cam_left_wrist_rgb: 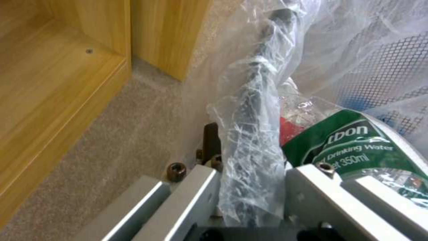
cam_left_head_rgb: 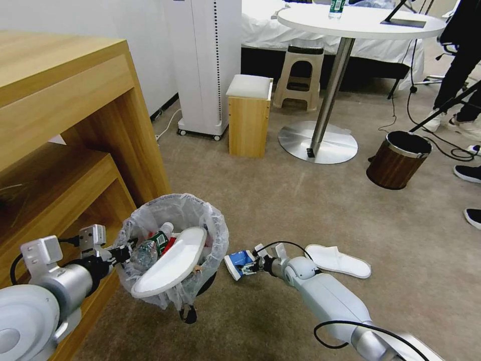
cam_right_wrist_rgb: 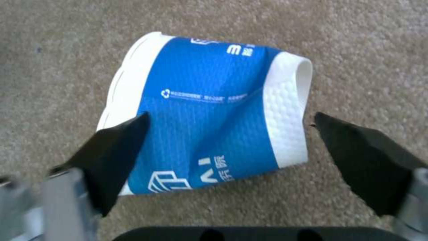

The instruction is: Pick up the trash bin and place the garbage on the floor into it.

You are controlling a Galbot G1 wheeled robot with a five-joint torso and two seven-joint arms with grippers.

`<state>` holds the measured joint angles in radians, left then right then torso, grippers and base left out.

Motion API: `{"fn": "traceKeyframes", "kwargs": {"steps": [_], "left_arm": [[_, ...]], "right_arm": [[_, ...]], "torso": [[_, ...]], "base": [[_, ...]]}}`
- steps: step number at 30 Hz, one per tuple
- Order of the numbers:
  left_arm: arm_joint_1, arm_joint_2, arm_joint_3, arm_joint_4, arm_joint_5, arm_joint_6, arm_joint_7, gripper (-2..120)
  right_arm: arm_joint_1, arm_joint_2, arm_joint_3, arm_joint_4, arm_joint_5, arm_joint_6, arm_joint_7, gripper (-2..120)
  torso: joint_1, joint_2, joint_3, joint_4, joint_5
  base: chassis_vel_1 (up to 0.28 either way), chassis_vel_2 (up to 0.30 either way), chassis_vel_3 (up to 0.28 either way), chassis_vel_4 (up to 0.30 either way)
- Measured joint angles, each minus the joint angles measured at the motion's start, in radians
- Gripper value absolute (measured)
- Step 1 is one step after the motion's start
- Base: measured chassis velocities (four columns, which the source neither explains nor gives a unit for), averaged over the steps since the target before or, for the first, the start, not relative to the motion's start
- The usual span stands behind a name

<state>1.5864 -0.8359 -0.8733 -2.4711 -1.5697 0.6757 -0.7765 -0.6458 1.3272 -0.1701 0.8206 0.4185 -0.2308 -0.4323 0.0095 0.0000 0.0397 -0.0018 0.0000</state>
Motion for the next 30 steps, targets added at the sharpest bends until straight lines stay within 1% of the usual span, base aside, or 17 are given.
{"fn": "traceKeyframes", "kwargs": {"steps": [1, 2, 3, 6, 7, 10, 12, 13, 14, 17, 18, 20, 21, 22, 24, 30], "left_arm": [[0.0, 0.0, 0.0, 0.0, 0.0, 0.0, 0.0, 0], [0.0, 0.0, 0.0, 0.0, 0.0, 0.0, 0.0, 0], [0.0, 0.0, 0.0, 0.0, 0.0, 0.0, 0.0, 0], [0.0, 0.0, 0.002, 0.0, 0.002, 0.0, 0.0, 0], [0.0, 0.0, 0.002, 0.0, 0.002, 0.0, 0.0, 0], [0.001, -0.001, 0.002, -0.001, 0.005, 0.0, 0.001, 0], [0.002, -0.001, 0.002, -0.001, 0.005, 0.0, 0.001, 0], [0.002, -0.001, 0.002, -0.002, 0.005, 0.0, 0.001, 0], [0.002, -0.001, 0.002, -0.002, 0.005, 0.0, 0.001, 0], [0.002, -0.002, 0.002, -0.003, 0.006, 0.0, 0.001, 0], [0.002, -0.002, 0.002, -0.003, 0.006, 0.0, 0.001, 0], [0.004, -0.002, 0.002, -0.004, 0.007, 0.0, 0.002, 0], [0.005, -0.002, 0.002, -0.004, 0.008, 0.0, 0.002, 0], [0.005, -0.002, 0.002, -0.004, 0.008, 0.0, 0.002, 0], [0.005, -0.002, 0.002, -0.004, 0.008, 0.0, 0.003, 0], [0.001, -0.002, 0.007, -0.003, 0.011, -0.001, 0.004, 0]], "right_arm": [[-0.001, -0.001, 0.002, 0.0, -0.001, 0.0, 0.0, 84], [-0.002, -0.002, 0.005, -0.001, -0.003, 0.0, -0.002, 78], [-0.002, -0.002, 0.005, -0.001, -0.003, 0.0, -0.002, 78], [-0.004, -0.004, 0.01, -0.001, -0.008, 0.002, -0.011, 65], [-0.004, -0.004, 0.01, -0.001, -0.008, 0.002, -0.011, 65], [-0.004, -0.008, 0.015, 0.0, -0.011, 0.018, -0.027, 47], [-0.004, -0.008, 0.016, 0.0, -0.011, 0.021, -0.029, 46], [-0.004, -0.009, 0.017, 0.0, -0.011, 0.027, -0.032, 37], [-0.004, -0.009, 0.017, 0.0, -0.011, 0.027, -0.032, 37], [-0.003, -0.008, 0.017, -0.003, -0.012, 0.034, -0.034, 25], [-0.003, -0.008, 0.017, -0.003, -0.012, 0.034, -0.034, 25], [-0.002, -0.008, 0.018, -0.003, -0.012, 0.036, -0.035, 21], [-0.002, -0.008, 0.018, -0.002, -0.012, 0.039, -0.035, 17], [-0.002, -0.008, 0.018, -0.002, -0.012, 0.039, -0.035, 17], [-0.003, -0.011, 0.018, 0.003, -0.01, 0.045, -0.035, 11], [-0.009, -0.028, 0.015, 0.031, 0.003, 0.052, -0.034, 10]], "torso": [[0.0, 0.0, 0.0, 0.0, 0.0], [0.0, 0.0, 0.0, 0.0, 0.0], [0.0, 0.0, 0.0, 0.0, 0.0], [0.0, 0.0, 0.0, 0.0, 0.0], [0.0, 0.0, 0.0, 0.0, 0.0], [0.0, 0.0, 0.0, -0.0001, 0.0], [0.0, 0.0, 0.0, -0.0001, 0.0], [0.0, 0.0, 0.0, -0.0001, 0.0], [0.0, 0.0, 0.0, -0.0001, 0.0], [0.0, 0.0, 0.0, -0.0001, -0.0001], [0.0, 0.0, 0.0, -0.0001, -0.0001], [0.0, 0.0, 0.0, 0.0, 0.0], [0.0, 0.0, 0.0, 0.0, 0.0], [0.0, 0.0, 0.0, 0.0, 0.0], [0.0, 0.0, 0.0, 0.0, 0.0], [0.0, 0.0, 0.0, 0.0001, 0.0001]], "base": [[0.0, 0.0, 0.0, 0.0], [0.0, 0.0, 0.0, 0.0], [0.0, 0.0, 0.0, 0.0], [0.0, 0.0, 0.0, 0.0], [0.0, 0.0, 0.0, 0.0], [0.0, 0.0, 0.0, 0.0], [0.0, 0.0, 0.0, 0.0], [0.0, 0.0, 0.0, 0.0], [0.0, 0.0, 0.0, 0.0], [0.0, 0.0, 0.0, 0.0], [0.0, 0.0, 0.0, 0.0], [0.0, 0.0, 0.0, 0.0], [0.0, 0.0, 0.0, 0.0], [0.0, 0.0, 0.0, 0.0], [0.0, 0.0, 0.0, 0.0], [0.0, 0.0, 0.0, 0.0]]}}
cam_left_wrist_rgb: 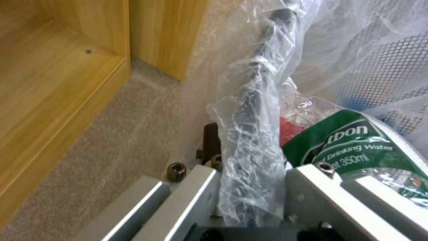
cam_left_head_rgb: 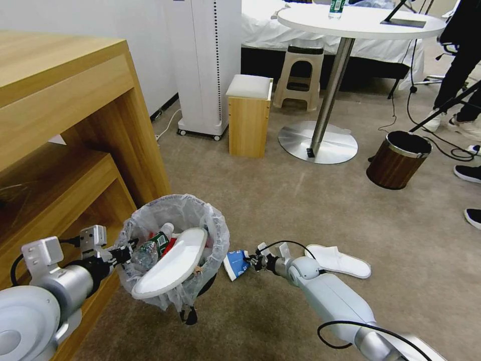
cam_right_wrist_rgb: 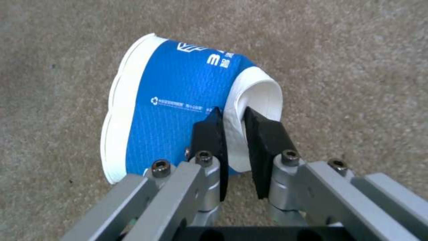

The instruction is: Pick up the trash bin and place the garbage on the floor into it.

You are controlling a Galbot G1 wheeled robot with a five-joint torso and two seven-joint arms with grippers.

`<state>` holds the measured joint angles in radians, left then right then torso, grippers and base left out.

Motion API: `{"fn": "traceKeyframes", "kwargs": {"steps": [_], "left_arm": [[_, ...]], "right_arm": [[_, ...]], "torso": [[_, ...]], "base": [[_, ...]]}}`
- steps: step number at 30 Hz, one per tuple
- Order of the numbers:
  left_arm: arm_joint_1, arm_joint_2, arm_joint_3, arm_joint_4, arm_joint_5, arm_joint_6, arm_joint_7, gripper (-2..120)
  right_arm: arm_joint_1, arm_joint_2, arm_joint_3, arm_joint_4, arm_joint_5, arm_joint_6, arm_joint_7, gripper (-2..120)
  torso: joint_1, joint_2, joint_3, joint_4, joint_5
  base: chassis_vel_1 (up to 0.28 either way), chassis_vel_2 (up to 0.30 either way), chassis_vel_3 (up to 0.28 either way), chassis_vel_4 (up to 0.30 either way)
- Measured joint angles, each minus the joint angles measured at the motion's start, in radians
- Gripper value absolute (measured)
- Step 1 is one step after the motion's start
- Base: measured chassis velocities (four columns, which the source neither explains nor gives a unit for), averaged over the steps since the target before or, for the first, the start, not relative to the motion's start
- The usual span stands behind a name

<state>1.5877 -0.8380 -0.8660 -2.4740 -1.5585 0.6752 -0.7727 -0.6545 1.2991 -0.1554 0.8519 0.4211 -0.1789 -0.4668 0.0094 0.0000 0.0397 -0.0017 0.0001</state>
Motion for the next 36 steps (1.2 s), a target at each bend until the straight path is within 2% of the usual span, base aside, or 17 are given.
{"fn": "traceKeyframes", "kwargs": {"steps": [10, 14, 17, 18, 20, 22, 24, 30, 32, 36], "left_arm": [[-0.004, 0.005, 0.004, 0.003, 0.002, -0.001, 0.003, 0], [-0.005, 0.009, 0.003, 0.006, 0.002, -0.002, 0.005, 0], [-0.013, 0.011, 0.008, 0.012, 0.006, -0.004, 0.007, 0], [-0.013, 0.011, 0.008, 0.012, 0.006, -0.004, 0.007, 0], [-0.019, 0.011, 0.015, 0.015, 0.011, -0.004, 0.009, 0], [-0.021, 0.011, 0.018, 0.015, 0.013, -0.004, 0.009, 0], [-0.025, 0.011, 0.022, 0.017, 0.015, -0.005, 0.01, 0], [-0.026, 0.015, 0.023, 0.021, 0.016, -0.005, 0.011, 0], [-0.026, 0.016, 0.03, 0.022, 0.017, -0.005, 0.011, 0], [-0.029, 0.015, 0.04, 0.018, 0.016, -0.005, 0.01, 0]], "right_arm": [[-0.007, -0.017, 0.001, 0.014, 0.011, 0.015, 0.003, 9], [-0.016, -0.05, 0.002, 0.08, 0.049, 0.019, 0.004, 8], [-0.032, -0.13, 0.013, 0.212, 0.098, 0.009, 0.002, 8], [-0.032, -0.13, 0.013, 0.212, 0.098, 0.009, 0.002, 8], [-0.037, -0.191, 0.036, 0.29, 0.112, 0.013, -0.024, 7], [-0.038, -0.213, 0.047, 0.313, 0.114, 0.02, -0.041, 7], [-0.039, -0.268, 0.085, 0.362, 0.128, 0.037, -0.077, 7], [-0.044, -0.32, 0.147, 0.429, 0.171, 0.05, -0.085, 7], [-0.051, -0.351, 0.198, 0.508, 0.234, 0.057, -0.081, 7], [-0.052, -0.375, 0.227, 0.586, 0.316, 0.078, -0.08, 6]], "torso": [[0.0, 0.0, 0.0, -0.0001, 0.0], [0.0, 0.0, 0.0, 0.0, 0.0], [0.0, 0.0, 0.0, -0.0001, 0.0], [0.0, 0.0, 0.0, -0.0001, 0.0], [0.0, 0.0, 0.0, -0.0002, 0.0001], [0.0, 0.0, 0.0, -0.0002, 0.0], [0.0, 0.0, 0.0, -0.0002, 0.0001], [0.0, 0.0, 0.0, -0.0003, 0.0002], [0.0, 0.0, 0.0, -0.0002, 0.0001], [0.0, 0.0, 0.0, -0.0001, 0.0]], "base": [[0.0, 0.0, 0.0, 0.0], [0.0, 0.0, 0.0, 0.0], [0.0, 0.0, 0.0, 0.0], [0.0, 0.0, 0.0, 0.0], [0.0, 0.0, 0.0, 0.0], [0.0, 0.0, 0.0, 0.0], [0.0, 0.0, 0.0, 0.0], [0.0, 0.0, 0.0, 0.0], [0.0, 0.0, 0.0, 0.0], [0.0, 0.0, 0.0, 0.0]]}}
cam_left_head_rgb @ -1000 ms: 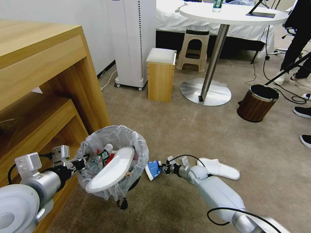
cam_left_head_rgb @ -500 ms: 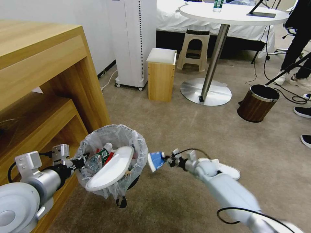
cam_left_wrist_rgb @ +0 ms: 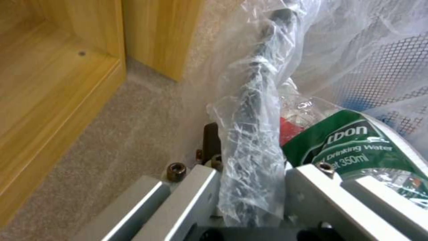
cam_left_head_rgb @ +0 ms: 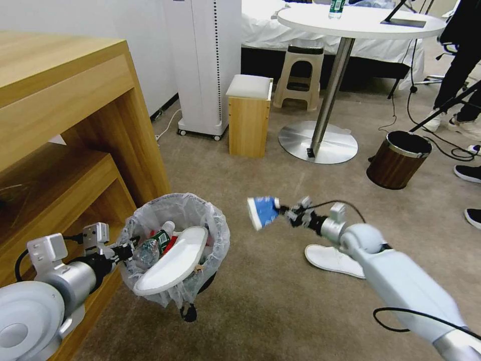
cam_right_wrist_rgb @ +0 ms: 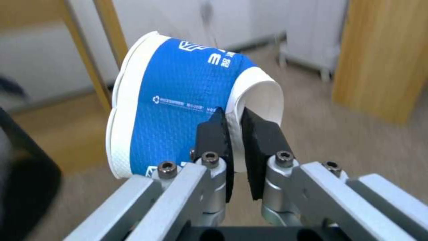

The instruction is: Pick up the trash bin and place the garbage on the floor into it.

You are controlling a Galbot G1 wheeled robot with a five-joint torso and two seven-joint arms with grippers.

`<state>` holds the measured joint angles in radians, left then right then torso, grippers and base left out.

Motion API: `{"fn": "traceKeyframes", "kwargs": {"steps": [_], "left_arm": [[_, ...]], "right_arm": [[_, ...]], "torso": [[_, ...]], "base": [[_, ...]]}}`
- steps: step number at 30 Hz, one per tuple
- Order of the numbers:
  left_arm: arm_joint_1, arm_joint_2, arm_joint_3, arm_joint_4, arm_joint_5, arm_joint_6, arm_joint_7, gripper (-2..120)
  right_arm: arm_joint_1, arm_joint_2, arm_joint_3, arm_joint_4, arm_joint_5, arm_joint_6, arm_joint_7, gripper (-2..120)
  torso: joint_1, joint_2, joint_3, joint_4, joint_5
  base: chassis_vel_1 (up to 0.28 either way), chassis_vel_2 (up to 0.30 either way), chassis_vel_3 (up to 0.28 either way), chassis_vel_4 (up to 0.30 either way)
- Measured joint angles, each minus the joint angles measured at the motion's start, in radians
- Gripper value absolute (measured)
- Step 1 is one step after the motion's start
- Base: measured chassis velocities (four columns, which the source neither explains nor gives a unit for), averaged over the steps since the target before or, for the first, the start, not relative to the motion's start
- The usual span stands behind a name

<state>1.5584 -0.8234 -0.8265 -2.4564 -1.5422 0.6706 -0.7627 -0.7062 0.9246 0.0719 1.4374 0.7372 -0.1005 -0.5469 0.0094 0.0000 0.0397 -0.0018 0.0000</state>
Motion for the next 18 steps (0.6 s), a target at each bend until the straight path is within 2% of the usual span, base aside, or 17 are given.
{"fn": "traceKeyframes", "kwargs": {"steps": [6, 8, 18], "left_arm": [[-0.001, -0.002, 0.009, -0.005, 0.0, 0.0, -0.005, 0], [0.0, -0.003, 0.019, -0.01, -0.001, 0.001, -0.005, 0], [-0.006, -0.008, 0.047, -0.012, -0.003, 0.005, 0.001, 0]], "right_arm": [[0.012, -0.014, 0.008, 0.079, 0.104, 0.064, -0.011, 6], [0.024, -0.009, -0.005, 0.14, 0.182, 0.124, -0.045, 6], [0.044, 0.028, -0.084, 0.243, 0.3, 0.195, -0.124, 5]], "torso": [[0.0, 0.0, 0.0, 0.0001, 0.0], [0.0, 0.0, 0.0, 0.0, -0.0001], [0.0, 0.0, 0.0, 0.0001, -0.0002]], "base": [[0.0, 0.0, 0.0, 0.0], [0.0, 0.0, 0.0, 0.0], [0.0, 0.0, 0.0, 0.0]]}}
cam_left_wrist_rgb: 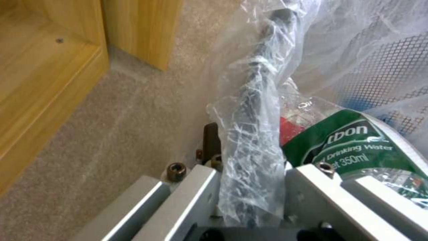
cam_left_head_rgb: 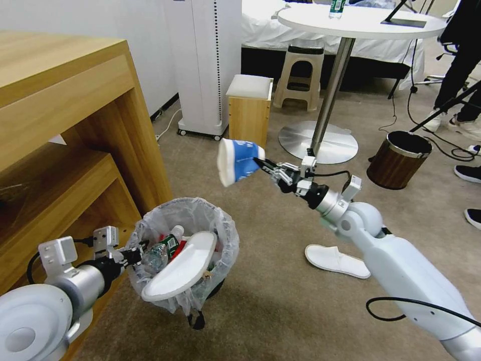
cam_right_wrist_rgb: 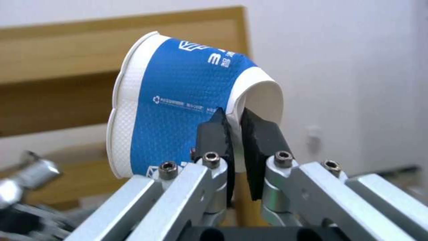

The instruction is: Pick up the trash bin and place the garbage on the floor into it.

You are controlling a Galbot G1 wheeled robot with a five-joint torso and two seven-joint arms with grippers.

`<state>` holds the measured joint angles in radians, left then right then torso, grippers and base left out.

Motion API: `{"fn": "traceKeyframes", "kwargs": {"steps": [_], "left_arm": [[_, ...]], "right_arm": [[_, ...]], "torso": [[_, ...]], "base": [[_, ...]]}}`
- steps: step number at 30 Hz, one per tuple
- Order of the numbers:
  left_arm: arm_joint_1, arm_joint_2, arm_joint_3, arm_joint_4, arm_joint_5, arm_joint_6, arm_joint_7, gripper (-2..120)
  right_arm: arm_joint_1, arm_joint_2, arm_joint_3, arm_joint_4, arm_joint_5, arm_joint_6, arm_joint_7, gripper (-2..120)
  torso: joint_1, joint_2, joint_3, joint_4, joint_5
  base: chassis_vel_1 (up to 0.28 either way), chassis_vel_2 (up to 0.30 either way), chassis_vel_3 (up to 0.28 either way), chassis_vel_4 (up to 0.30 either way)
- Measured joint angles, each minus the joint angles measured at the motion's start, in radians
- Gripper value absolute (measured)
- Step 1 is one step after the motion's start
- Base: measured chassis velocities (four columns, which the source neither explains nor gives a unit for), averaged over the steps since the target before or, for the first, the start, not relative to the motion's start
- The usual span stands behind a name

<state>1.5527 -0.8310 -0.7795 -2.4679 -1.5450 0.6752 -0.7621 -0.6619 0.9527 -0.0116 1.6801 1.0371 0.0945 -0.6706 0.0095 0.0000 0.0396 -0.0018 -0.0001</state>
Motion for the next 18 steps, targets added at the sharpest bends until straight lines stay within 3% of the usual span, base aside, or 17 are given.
{"fn": "traceKeyframes", "kwargs": {"steps": [8, 18], "left_arm": [[0.001, -0.002, -0.003, -0.005, 0.0, 0.001, 0.002, 0], [0.007, -0.001, -0.008, -0.012, -0.001, 0.002, 0.003, 0]], "right_arm": [[0.014, 0.035, -0.101, -0.007, -0.02, 0.034, -0.04, 5], [0.014, 0.035, -0.134, -0.072, -0.104, 0.002, -0.031, 5]], "torso": [[0.0, 0.0, 0.0, 0.0, 0.0001], [0.0, 0.0, 0.0, -0.0001, 0.0001]], "base": [[0.0, 0.0, 0.0, 0.0], [0.0, 0.0, 0.0, 0.0]]}}
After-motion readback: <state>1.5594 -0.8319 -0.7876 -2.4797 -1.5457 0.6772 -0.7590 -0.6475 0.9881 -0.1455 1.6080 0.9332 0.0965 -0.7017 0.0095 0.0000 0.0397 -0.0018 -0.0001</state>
